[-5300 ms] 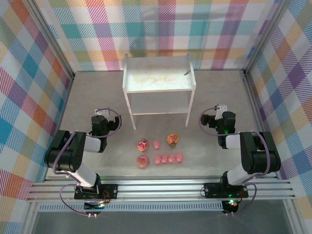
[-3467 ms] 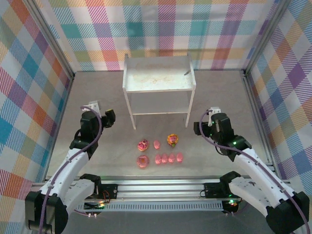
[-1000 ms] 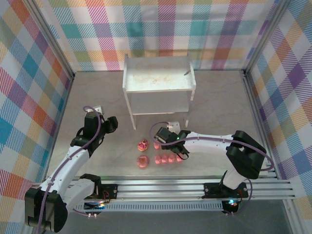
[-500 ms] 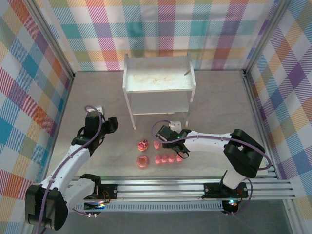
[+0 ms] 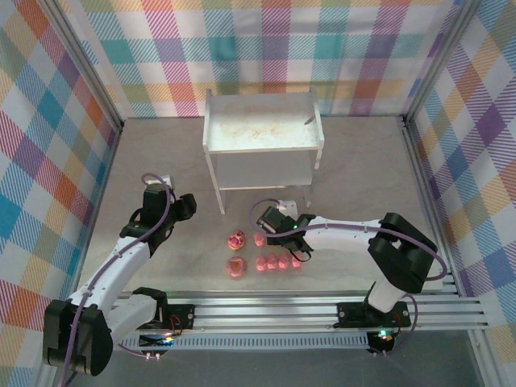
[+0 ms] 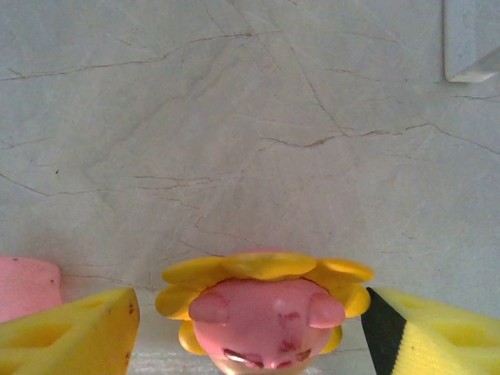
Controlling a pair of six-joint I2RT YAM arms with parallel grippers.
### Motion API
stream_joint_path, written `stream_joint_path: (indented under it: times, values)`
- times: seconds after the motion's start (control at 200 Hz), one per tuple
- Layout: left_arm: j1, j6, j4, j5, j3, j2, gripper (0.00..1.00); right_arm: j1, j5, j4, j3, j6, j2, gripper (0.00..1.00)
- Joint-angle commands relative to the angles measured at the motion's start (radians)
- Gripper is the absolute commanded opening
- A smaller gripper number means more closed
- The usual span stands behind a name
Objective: Place and organize the plastic toys onto the shelf
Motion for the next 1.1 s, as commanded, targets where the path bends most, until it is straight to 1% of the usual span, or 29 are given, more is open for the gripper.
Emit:
stream_joint_path:
  times: [0.0, 0.13, 0.235, 0.365, 0.51, 0.655, 0.93, 1.095]
  values:
    - [-0.010, 0.014, 0.008, 0.007, 0.018, 0.004, 0.64, -0.007, -0.002, 0.004, -0.010, 0.005, 0.009, 0.75]
    - [-0.011, 0.012, 0.013, 0.010, 0.018, 0.010, 0.64, -0.014, 0.001, 0.000, -0.017, 0.015, 0.007, 0.73]
    - [-0.010, 0.013, 0.013, 0.012, 0.020, 0.017, 0.64, -0.015, 0.000, 0.011, -0.027, 0.013, -0.002, 0.67]
    - [-0.010, 0.013, 0.014, 0.012, 0.021, 0.019, 0.64, -0.018, -0.003, 0.018, -0.036, 0.010, -0.009, 0.64]
    - [-0.011, 0.012, 0.017, 0.014, 0.023, 0.025, 0.63, -0.018, -0.006, 0.024, -0.041, 0.006, -0.014, 0.57]
    - [-0.010, 0.012, 0.018, 0.018, 0.026, 0.034, 0.63, -0.018, -0.007, 0.025, -0.047, -0.003, -0.024, 0.48]
    - [-0.010, 0.011, 0.021, 0.019, 0.028, 0.037, 0.63, -0.016, -0.016, 0.033, -0.073, -0.009, -0.063, 0.39]
    - [-0.010, 0.011, 0.022, 0.020, 0.030, 0.040, 0.63, 0.002, -0.001, 0.022, -0.083, -0.018, -0.102, 0.34]
